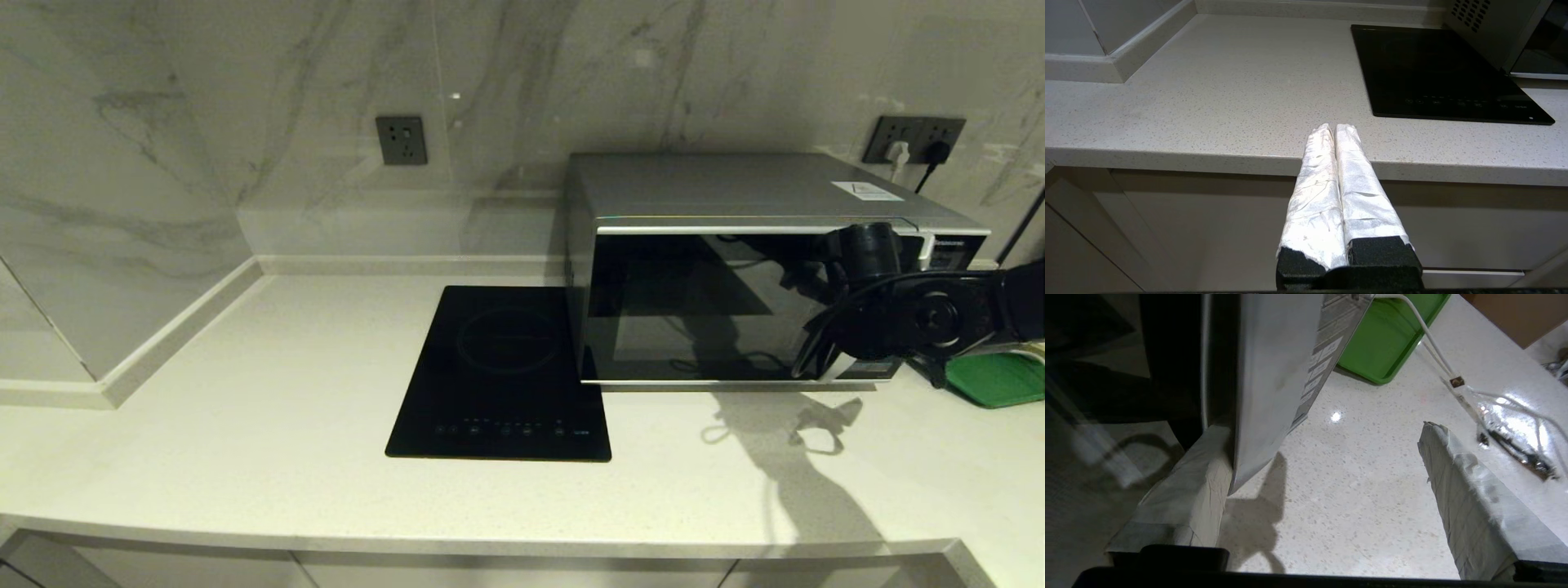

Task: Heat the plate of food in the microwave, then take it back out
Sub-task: Open the microwave oven

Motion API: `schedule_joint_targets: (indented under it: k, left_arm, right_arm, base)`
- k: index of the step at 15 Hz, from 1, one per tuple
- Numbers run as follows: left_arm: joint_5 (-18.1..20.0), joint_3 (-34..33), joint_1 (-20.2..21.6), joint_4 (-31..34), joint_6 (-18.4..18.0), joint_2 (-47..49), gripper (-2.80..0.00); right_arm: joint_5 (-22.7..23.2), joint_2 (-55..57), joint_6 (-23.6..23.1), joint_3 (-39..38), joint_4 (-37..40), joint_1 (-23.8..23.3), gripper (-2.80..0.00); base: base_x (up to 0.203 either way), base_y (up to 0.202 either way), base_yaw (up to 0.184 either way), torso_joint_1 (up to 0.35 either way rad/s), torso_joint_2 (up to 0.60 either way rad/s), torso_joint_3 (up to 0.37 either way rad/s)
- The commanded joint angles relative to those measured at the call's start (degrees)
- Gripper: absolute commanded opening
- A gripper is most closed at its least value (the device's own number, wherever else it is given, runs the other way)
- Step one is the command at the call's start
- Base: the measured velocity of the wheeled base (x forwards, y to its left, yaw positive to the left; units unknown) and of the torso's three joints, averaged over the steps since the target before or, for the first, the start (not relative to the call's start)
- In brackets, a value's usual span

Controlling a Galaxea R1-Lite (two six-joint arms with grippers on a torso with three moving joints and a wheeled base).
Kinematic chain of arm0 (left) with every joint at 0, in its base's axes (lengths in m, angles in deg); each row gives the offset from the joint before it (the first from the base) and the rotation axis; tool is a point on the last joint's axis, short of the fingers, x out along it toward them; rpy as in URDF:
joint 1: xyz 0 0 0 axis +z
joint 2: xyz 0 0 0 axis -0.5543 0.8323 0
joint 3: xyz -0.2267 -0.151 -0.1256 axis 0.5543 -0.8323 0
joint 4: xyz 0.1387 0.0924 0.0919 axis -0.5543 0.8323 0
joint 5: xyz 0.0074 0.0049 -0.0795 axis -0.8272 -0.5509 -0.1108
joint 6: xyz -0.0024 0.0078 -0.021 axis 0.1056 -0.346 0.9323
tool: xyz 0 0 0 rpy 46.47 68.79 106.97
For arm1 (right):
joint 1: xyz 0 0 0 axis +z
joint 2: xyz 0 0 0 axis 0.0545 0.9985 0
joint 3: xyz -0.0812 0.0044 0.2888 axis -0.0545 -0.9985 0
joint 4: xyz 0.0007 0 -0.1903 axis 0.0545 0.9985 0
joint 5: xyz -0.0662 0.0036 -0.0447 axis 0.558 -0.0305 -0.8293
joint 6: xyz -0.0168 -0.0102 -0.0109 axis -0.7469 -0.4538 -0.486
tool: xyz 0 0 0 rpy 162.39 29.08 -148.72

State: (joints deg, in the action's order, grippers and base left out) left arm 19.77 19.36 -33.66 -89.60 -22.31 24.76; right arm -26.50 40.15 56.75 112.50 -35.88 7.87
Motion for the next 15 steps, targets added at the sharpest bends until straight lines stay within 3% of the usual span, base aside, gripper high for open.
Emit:
schedule_joint_targets:
  k: [1, 15]
  left_arm:
    - [0.0, 0.0, 0.0, -0.1, 0.0, 0.0, -2.8]
    - [0.0, 0.0, 0.0, -0.1, 0.0, 0.0, -2.8]
  right_arm:
    - [-0.4, -0.7, 1.8, -1.7, 0.1, 0.0, 0.0]
    - [-0.5, -4.5, 3.4, -5.4, 0.0, 0.0, 0.0]
  base:
    - [0.0, 0.0, 0.0, 0.0, 0.0, 0.0]
    - [0.0, 0.0, 0.0, 0.0, 0.0, 0.0]
